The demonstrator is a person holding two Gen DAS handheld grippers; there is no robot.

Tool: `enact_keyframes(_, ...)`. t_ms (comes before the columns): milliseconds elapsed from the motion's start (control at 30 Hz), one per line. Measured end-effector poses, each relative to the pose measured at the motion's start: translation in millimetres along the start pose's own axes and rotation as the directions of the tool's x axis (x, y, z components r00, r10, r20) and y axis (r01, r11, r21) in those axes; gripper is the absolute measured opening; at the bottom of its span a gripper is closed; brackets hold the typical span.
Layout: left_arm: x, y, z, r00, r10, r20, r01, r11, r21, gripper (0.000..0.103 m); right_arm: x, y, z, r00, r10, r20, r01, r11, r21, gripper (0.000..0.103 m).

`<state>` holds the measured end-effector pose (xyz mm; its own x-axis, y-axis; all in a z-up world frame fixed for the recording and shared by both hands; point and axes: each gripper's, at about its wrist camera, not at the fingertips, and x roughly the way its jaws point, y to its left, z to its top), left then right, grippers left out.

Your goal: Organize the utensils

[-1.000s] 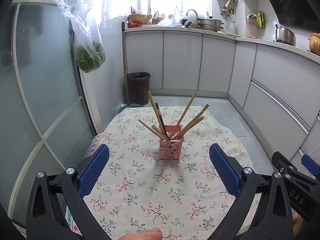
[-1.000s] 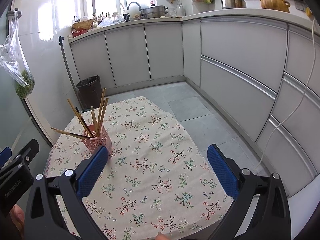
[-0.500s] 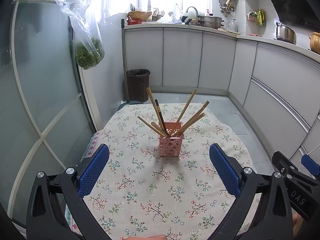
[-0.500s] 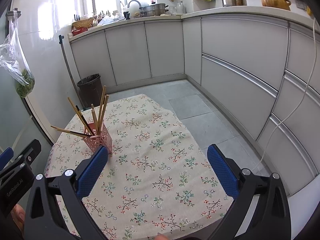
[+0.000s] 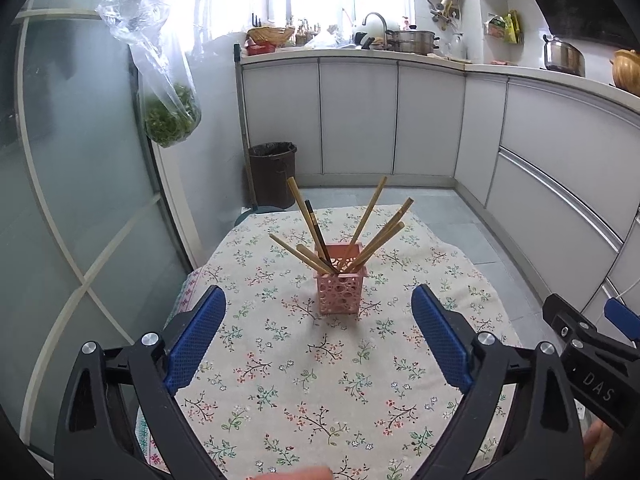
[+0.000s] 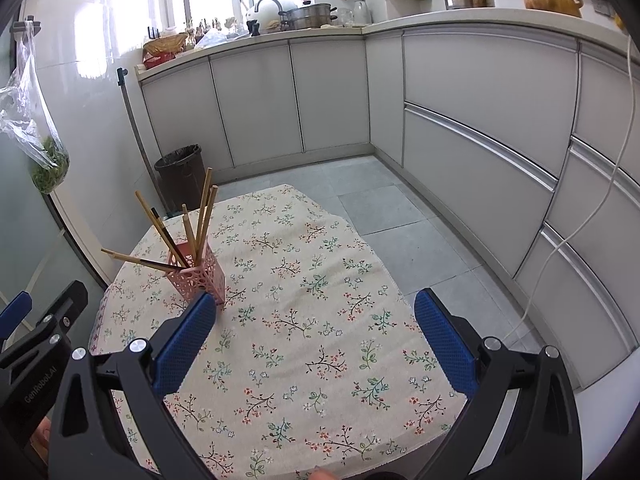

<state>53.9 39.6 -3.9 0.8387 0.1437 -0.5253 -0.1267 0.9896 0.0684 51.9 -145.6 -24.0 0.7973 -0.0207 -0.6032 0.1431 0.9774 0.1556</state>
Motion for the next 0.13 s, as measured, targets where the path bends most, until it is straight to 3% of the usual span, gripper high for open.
enact_keyframes(133, -2.6, 2.7, 1.6, 1.0, 0.002, 0.013, -0.001, 1.0, -0.013, 0.094, 0.5, -1.8, 0.3, 1.0, -0.002, -0.003, 0.002, 1.0, 0.008, 0.097)
